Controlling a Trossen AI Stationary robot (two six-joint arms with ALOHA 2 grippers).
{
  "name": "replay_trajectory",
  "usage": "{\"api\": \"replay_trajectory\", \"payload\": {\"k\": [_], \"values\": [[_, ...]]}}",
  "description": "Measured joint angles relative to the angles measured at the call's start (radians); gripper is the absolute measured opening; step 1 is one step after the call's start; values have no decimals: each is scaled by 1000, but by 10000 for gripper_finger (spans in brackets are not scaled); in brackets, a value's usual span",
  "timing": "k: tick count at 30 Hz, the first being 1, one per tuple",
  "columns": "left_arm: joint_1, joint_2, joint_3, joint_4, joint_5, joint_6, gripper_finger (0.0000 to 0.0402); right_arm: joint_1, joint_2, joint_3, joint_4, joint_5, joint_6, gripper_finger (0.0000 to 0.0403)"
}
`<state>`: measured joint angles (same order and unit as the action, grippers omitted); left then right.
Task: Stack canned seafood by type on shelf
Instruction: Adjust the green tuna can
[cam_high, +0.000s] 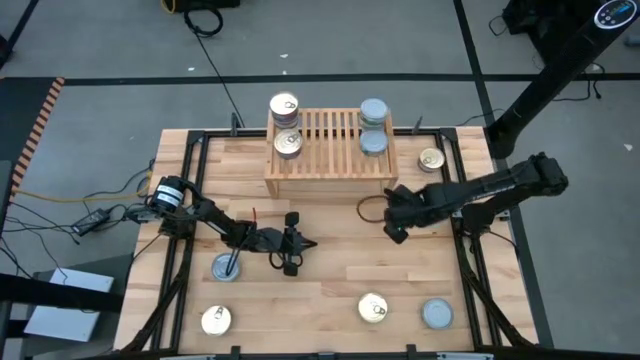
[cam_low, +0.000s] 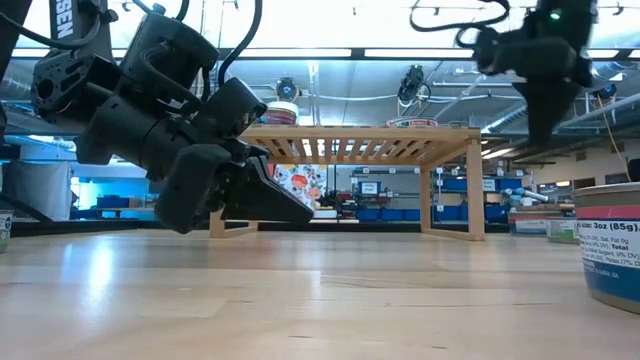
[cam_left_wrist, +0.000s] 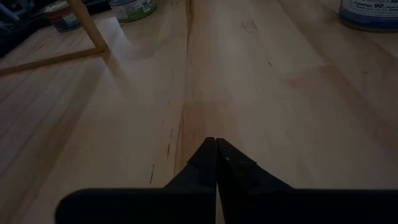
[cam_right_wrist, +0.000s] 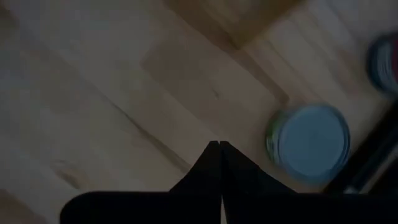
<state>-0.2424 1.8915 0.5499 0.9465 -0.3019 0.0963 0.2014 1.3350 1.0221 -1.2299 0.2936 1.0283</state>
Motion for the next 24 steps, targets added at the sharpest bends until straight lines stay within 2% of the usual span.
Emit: {"api": "replay_trajectory", "payload": {"k": [11, 19, 24], "values": [[0, 0, 0, 1, 0, 0, 5, 137, 2, -196, 56, 106, 361, 4], [0, 0, 0, 1, 0, -4, 5, 229, 2, -314, 78, 284, 612, 3], [0, 0, 0, 1, 0, -4, 5, 255, 5, -396, 95, 302, 717, 3]]}}
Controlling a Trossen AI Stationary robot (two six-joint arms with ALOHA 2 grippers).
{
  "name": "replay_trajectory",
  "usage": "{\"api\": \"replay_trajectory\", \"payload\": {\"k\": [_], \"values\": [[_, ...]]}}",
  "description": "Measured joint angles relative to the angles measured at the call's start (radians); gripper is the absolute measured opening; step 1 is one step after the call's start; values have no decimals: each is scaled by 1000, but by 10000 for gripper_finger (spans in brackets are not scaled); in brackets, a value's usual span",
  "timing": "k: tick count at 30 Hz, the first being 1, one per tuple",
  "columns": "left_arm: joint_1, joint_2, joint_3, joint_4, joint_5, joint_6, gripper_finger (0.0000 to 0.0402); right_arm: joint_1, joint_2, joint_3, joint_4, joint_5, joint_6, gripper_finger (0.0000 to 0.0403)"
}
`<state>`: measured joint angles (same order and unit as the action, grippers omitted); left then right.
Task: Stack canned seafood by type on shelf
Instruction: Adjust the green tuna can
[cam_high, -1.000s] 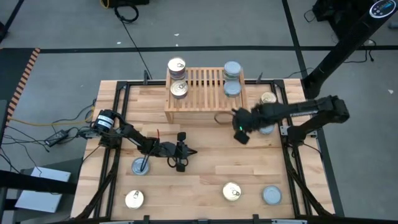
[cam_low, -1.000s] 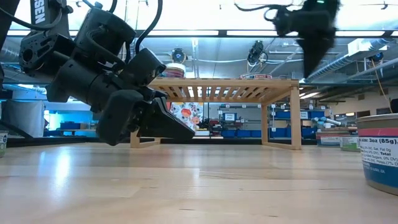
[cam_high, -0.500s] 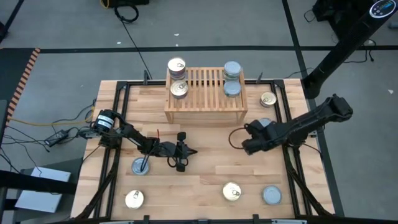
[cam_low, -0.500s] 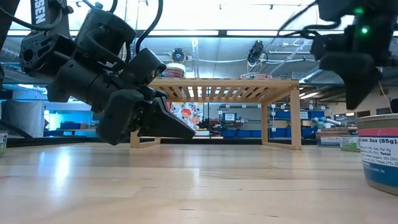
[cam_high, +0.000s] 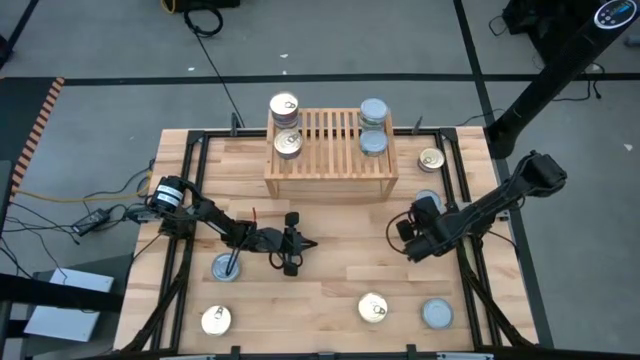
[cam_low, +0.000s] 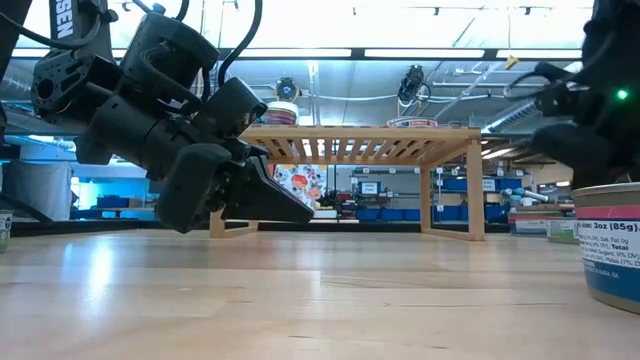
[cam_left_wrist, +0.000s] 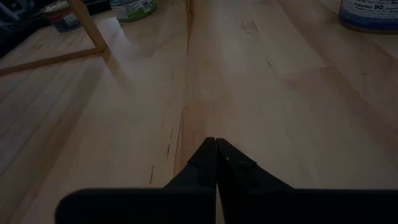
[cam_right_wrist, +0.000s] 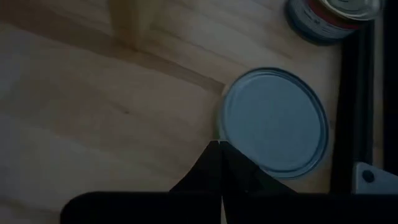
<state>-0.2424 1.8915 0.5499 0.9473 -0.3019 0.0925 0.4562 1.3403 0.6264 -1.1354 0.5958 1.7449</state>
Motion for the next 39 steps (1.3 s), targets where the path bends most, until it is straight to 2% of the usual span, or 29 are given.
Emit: {"api": "replay_trajectory", "payload": {"k": [8, 14, 20, 28, 34, 39], "values": [[0, 0, 0, 2, 0, 0, 5, -51, 80, -11, 17, 27, 5, 3], [0, 0, 0, 4, 0, 0, 5, -157, 115, 39, -26, -68, -242, 2], [0, 0, 0, 4, 0, 0, 5, -239, 114, 92, -178, -62, -387, 2], [0, 0, 0, 4, 0, 0, 5, -338, 114, 57, -59, -121, -704, 2], [0, 0, 0, 4, 0, 0, 5, -382, 114, 52, -36, -150, -796, 2], [0, 0, 0, 3, 0, 0, 5, -400, 114, 52, -36, -215, -839, 2]]}}
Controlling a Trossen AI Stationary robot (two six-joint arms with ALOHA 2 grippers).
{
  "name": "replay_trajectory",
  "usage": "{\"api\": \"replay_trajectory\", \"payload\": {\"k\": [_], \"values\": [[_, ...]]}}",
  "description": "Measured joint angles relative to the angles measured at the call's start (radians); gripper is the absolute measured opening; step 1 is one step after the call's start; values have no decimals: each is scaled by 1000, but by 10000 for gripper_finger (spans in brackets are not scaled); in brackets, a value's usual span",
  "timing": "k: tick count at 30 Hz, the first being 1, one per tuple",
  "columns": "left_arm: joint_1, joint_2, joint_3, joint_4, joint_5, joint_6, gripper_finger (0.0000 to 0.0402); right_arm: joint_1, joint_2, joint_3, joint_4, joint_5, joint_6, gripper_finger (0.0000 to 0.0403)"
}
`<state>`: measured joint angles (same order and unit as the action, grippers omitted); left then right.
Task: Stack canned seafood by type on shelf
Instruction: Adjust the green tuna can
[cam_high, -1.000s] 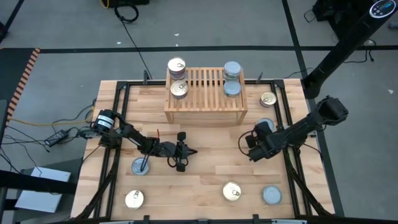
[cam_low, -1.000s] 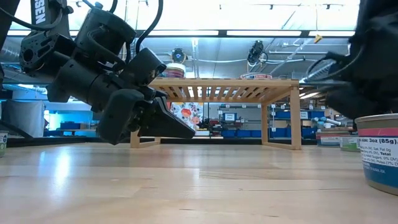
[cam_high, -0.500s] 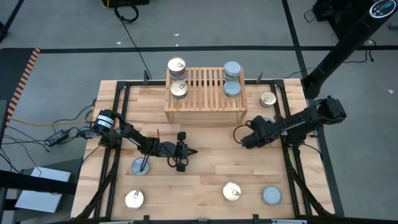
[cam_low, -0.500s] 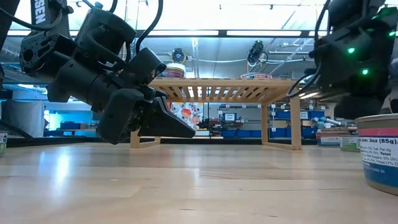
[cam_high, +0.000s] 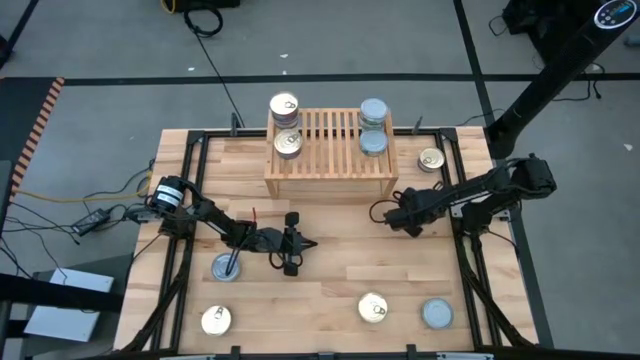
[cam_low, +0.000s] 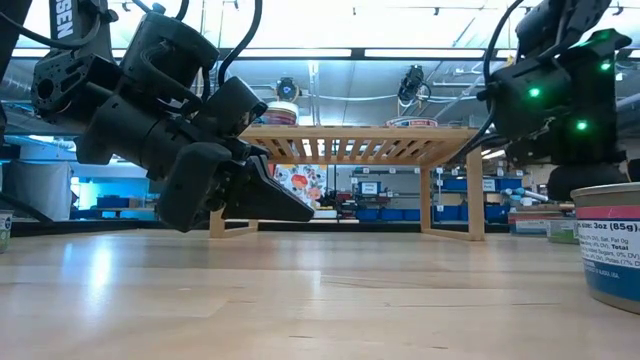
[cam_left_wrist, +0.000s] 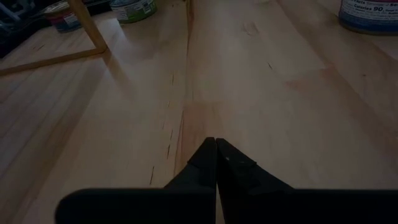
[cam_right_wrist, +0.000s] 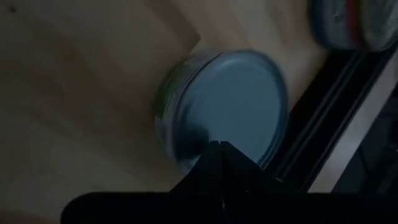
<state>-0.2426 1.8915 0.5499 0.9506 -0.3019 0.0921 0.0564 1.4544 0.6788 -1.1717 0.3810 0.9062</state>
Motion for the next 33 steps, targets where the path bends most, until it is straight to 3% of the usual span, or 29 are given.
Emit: {"api": "replay_trajectory", "payload": {"k": [7, 14, 19, 26, 33], "values": [[0, 0, 0, 0, 0, 0, 5, 22, 0, 2, -12, -125, -7, 2], [0, 0, 0, 0, 0, 0, 5, 68, -1, 53, -72, -3, 85, 2], [0, 0, 0, 0, 0, 0, 5, 40, 0, 26, -18, 0, 41, 2], [0, 0, 0, 0, 0, 0, 5, 33, -2, 4, 33, -103, -27, 2], [0, 0, 0, 0, 0, 0, 5, 99, -2, 49, -12, -336, -50, 2]]}}
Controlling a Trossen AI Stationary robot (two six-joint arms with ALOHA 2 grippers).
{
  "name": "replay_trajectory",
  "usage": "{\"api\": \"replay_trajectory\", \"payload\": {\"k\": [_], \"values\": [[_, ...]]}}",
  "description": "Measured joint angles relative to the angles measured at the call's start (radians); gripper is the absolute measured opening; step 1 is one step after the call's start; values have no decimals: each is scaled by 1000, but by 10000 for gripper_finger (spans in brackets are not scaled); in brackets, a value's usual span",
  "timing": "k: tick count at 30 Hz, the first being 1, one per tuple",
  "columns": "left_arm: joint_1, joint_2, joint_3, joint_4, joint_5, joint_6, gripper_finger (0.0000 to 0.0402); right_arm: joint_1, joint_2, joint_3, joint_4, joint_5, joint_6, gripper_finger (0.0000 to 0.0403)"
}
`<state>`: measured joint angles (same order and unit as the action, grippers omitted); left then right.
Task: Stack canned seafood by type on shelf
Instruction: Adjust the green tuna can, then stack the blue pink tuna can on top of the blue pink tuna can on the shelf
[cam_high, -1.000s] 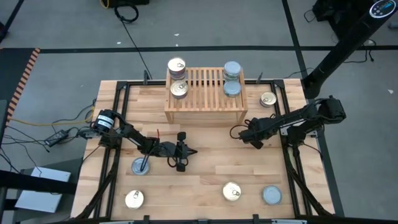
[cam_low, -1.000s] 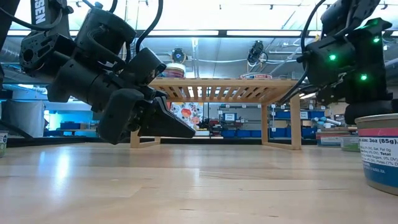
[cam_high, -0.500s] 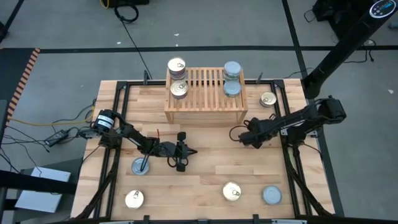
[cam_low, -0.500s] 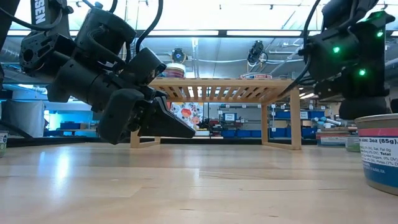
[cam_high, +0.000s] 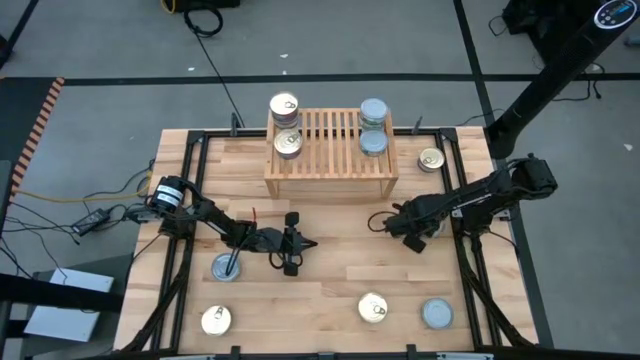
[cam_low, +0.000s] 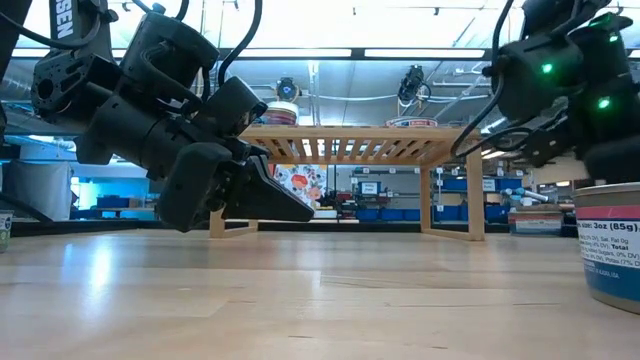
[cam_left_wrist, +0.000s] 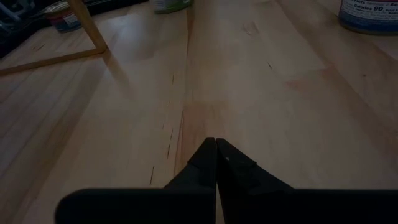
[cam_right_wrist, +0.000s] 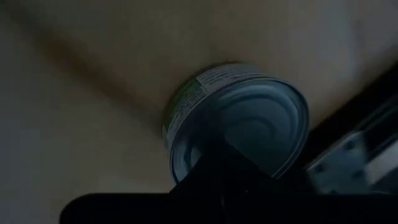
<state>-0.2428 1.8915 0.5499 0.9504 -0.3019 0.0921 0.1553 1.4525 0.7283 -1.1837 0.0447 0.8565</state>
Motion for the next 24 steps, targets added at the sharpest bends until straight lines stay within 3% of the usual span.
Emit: {"api": "replay_trajectory", "payload": {"k": [7, 11, 17, 24], "values": [[0, 0, 0, 0, 0, 0, 5, 116, 1, 4, 2, -216, 4, 3], [0, 0, 0, -1, 0, 0, 5, 199, -20, 15, 9, -230, 27, 3], [0, 0, 1, -2, 0, 0, 5, 304, -137, 86, 135, -49, 16, 2], [0, 0, 3, 0, 0, 0, 5, 212, -333, 103, 297, 249, -22, 2]]}}
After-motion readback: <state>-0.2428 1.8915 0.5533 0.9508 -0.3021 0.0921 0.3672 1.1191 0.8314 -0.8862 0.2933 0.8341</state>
